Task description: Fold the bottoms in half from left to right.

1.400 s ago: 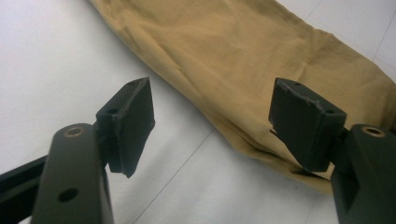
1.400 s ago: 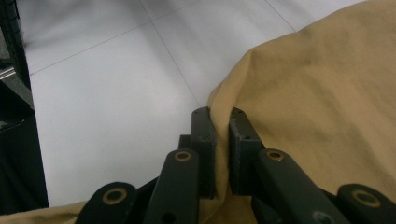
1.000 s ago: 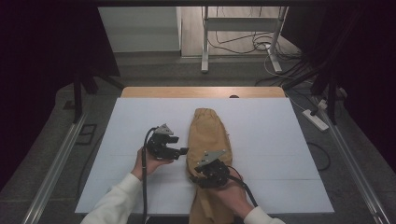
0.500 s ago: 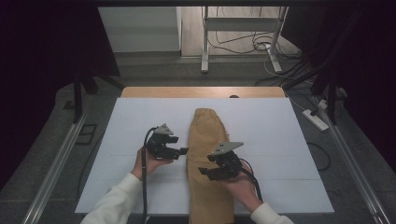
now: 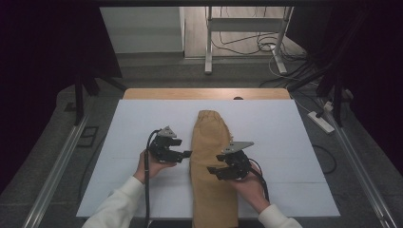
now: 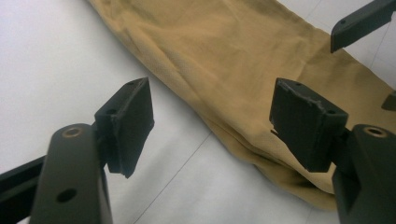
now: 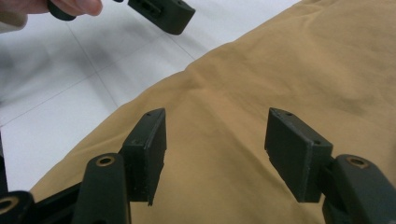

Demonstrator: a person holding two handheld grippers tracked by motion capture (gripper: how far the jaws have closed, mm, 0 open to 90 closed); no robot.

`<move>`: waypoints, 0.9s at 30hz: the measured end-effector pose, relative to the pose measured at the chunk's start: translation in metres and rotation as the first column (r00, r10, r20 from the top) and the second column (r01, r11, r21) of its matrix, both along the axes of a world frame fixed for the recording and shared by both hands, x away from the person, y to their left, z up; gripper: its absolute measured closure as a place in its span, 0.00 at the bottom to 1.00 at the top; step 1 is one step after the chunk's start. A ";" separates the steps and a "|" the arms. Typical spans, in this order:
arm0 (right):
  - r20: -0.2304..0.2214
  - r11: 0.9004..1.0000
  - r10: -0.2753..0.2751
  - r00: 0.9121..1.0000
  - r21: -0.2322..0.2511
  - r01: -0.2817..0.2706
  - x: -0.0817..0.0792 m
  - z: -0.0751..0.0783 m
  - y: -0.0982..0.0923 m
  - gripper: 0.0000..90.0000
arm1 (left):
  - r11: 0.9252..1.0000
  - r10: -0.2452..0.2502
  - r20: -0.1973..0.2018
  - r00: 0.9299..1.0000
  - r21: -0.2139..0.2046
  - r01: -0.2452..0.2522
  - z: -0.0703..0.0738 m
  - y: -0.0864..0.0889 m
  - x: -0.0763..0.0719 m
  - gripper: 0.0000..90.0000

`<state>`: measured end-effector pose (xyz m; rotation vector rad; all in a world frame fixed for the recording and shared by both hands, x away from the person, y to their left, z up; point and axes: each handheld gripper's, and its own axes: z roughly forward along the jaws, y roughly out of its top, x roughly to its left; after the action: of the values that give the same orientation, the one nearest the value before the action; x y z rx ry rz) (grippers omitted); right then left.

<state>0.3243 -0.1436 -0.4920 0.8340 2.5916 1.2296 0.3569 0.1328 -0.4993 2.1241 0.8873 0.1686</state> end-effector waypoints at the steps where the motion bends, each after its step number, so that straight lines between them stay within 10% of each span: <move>1: -0.002 1.000 -0.001 1.000 0.002 0.001 0.001 0.000 -0.001 0.43 | 1.000 -0.001 -0.001 1.000 0.000 0.001 0.000 0.000 0.000 0.33; 27: -0.014 0.998 -0.066 0.998 0.009 0.066 0.029 -0.004 -0.018 0.44 | 1.000 -0.004 0.000 1.000 -0.010 0.004 -0.004 0.004 0.001 0.33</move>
<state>0.3533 -0.1616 -0.4964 0.9258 2.5489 1.2226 0.3579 0.1371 -0.5035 2.1164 0.8823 0.1624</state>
